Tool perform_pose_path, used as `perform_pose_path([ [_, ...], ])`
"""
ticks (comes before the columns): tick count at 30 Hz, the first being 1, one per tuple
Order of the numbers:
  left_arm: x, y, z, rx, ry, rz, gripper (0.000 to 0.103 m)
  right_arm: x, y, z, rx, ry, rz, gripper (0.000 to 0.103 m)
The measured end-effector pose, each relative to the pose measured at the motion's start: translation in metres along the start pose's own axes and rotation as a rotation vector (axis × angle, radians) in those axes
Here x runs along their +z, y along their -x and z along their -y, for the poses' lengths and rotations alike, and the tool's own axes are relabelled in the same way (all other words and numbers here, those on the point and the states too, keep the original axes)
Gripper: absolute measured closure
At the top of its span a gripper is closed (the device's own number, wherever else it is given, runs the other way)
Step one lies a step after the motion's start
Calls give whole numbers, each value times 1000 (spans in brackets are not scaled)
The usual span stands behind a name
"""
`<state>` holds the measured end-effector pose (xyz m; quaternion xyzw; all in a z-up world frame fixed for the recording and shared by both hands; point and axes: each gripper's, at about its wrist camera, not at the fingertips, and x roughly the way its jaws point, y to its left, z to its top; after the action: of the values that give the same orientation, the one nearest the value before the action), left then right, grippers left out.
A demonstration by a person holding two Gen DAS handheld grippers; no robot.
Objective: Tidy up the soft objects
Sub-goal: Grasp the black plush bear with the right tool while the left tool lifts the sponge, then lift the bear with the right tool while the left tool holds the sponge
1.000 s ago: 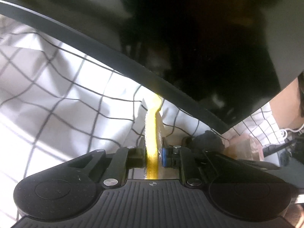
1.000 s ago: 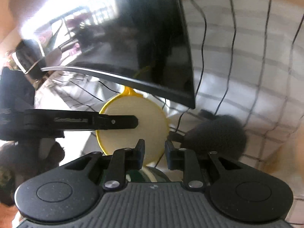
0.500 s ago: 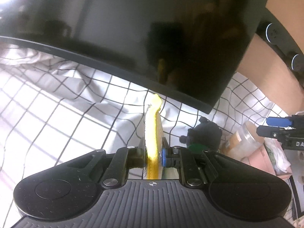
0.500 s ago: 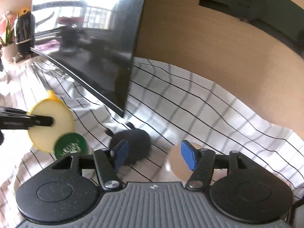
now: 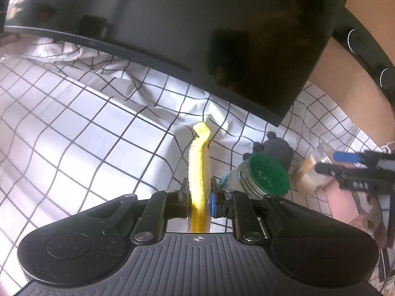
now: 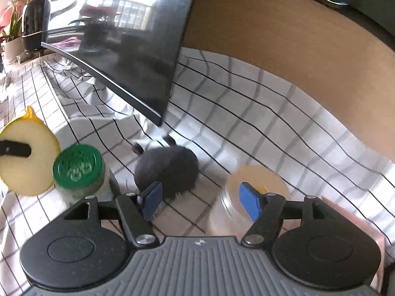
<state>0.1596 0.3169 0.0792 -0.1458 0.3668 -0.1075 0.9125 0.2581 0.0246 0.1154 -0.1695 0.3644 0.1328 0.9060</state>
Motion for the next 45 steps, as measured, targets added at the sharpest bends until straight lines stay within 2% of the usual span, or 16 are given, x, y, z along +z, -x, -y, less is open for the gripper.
perform_pose_path([
  [2,1,4,-1,1,-8,8,86,11,-8,-4,28,-17,-3,33],
  [4,1,7,-2,3,-11,12,86,25,-18,-3,65,-89,-23,33],
  [6,1,9,-3,0,-13,10,86,39,-32,-4,104,-170,-61,32],
  [8,1,9,-4,-3,-14,6,86,49,-48,-8,104,-214,-105,32],
  [13,0,10,-5,-11,-18,7,86,54,-84,-23,24,-199,-212,31],
  [17,-2,5,-5,-6,-22,-3,86,48,-99,-30,-49,-152,-233,22],
  [23,-10,-2,-7,-2,-8,-29,86,45,-112,-34,-86,-115,-251,23],
  [25,-10,-2,-7,2,-10,-29,86,45,-116,-36,-100,-85,-256,28],
  [28,-5,2,-10,6,-5,-11,86,46,-104,-32,-68,-98,-238,34],
  [32,12,11,-13,2,10,38,86,51,-60,-23,-23,-114,-176,37],
  [33,19,14,-13,2,1,53,86,53,-49,-20,-17,-115,-158,47],
  [34,26,17,-11,3,-12,69,86,55,-33,-18,-8,-116,-135,52],
  [37,47,25,-6,8,-53,118,86,64,7,-7,21,-135,-82,91],
  [38,54,26,-3,10,-63,131,86,68,17,-2,16,-133,-62,98],
  [42,75,30,11,2,-63,170,86,76,49,17,48,-152,-25,98],
  [45,77,35,20,-31,-53,183,86,71,59,26,51,-158,-22,98],
])
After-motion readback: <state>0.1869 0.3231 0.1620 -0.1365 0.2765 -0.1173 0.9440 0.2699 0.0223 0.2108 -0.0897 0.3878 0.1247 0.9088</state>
